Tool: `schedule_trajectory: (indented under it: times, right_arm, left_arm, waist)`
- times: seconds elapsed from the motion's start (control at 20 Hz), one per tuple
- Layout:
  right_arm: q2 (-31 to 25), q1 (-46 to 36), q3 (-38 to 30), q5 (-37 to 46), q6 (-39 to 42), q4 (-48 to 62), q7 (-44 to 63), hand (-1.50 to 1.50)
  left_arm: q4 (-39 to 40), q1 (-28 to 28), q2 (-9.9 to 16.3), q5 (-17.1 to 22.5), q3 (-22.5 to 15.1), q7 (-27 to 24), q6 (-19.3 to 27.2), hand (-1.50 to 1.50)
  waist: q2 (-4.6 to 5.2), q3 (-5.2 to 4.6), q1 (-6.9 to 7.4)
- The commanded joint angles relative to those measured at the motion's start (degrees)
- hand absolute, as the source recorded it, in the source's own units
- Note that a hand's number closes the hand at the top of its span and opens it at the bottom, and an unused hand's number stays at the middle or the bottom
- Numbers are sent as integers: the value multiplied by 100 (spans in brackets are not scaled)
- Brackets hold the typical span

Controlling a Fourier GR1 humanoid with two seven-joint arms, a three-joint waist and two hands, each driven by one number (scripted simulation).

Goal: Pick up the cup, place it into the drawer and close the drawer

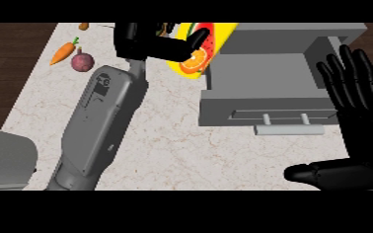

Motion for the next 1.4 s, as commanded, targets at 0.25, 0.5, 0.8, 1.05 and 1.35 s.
schedule_trajectory:
  times: [0.25, 0.5, 0.8, 1.05, 1.35]
  right_arm:
    - [-181, -245, -222, -187, 157, 340, -47, -150]
    - [-218, -192, -199, -206, 213, 152, -17, -150]
    - [-72, -175, -26, -112, 161, 193, -79, -150]
    - [150, 162, 211, 210, -8, -86, -195, -150]
    - [68, -239, 95, -4, 95, 246, -217, -150]
  left_arm:
    - [1726, -1084, -30, 277, -311, -410, 493, 150]
    - [2729, -1591, -30, 766, -588, -931, 687, 150]
    - [3491, -2124, -30, 1294, -930, -930, 976, 150]
    - [3807, -2215, -30, 1784, -1669, -988, 1177, 150]
    - [4260, -2402, -30, 2047, -2360, -1176, 1356, 150]
  waist:
    - [19, 1, -45]
    - [45, 2, -136]
    - [48, 2, -160]
    - [42, 3, -234]
    - [93, 7, -384]
